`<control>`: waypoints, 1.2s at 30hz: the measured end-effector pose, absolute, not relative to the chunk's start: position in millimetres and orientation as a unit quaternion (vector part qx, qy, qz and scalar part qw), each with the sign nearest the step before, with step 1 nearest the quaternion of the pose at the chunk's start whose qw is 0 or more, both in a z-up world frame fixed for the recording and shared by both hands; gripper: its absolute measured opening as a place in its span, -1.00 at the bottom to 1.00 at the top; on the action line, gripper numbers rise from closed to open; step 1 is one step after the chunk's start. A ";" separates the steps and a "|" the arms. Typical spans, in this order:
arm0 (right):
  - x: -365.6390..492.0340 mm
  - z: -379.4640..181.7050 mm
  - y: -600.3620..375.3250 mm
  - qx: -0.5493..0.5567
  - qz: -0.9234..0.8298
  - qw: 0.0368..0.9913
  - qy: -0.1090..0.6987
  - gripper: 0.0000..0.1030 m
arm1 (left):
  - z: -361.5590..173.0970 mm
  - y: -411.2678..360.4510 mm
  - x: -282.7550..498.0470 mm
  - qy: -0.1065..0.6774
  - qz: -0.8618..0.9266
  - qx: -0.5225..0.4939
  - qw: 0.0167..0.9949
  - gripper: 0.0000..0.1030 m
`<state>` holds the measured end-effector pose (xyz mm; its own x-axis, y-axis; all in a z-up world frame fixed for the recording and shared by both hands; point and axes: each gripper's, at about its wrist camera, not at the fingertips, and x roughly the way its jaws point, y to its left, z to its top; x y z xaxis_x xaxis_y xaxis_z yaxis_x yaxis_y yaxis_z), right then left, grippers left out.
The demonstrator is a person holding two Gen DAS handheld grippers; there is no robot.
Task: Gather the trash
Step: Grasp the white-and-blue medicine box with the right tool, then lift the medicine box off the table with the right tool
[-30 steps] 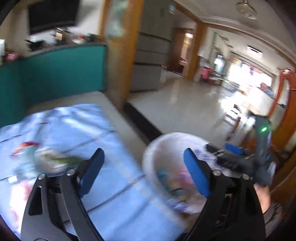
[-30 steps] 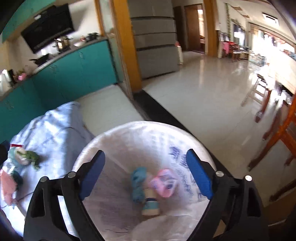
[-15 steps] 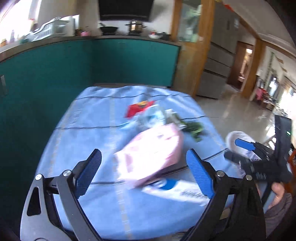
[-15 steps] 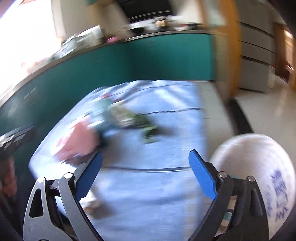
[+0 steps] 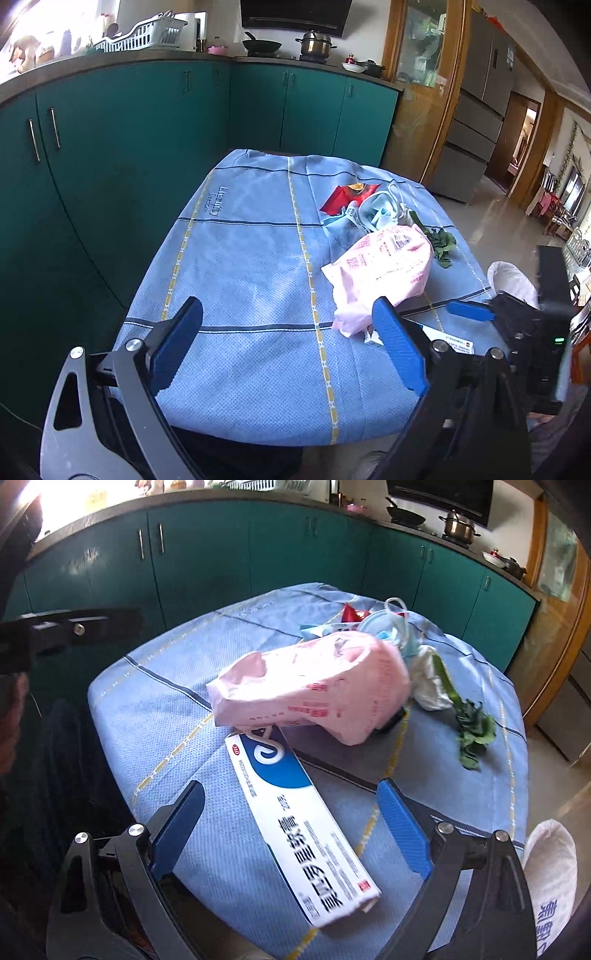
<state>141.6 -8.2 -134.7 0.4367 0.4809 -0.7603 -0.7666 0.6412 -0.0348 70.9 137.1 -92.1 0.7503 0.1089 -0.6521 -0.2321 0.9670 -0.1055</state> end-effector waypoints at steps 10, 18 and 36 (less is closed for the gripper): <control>150.9 -158.6 10.6 -0.201 0.388 0.811 0.388 0.61 | -92.9 135.4 65.5 0.342 0.097 -0.077 0.932 0.82; 143.4 -154.7 0.9 -0.191 0.418 0.800 0.387 -0.09 | -96.8 136.7 63.5 0.349 0.099 -0.077 0.929 0.82; 189.5 -150.0 -119.0 -0.118 0.294 0.856 0.408 -0.13 | -123.3 145.9 77.2 0.378 0.101 -0.092 0.916 0.82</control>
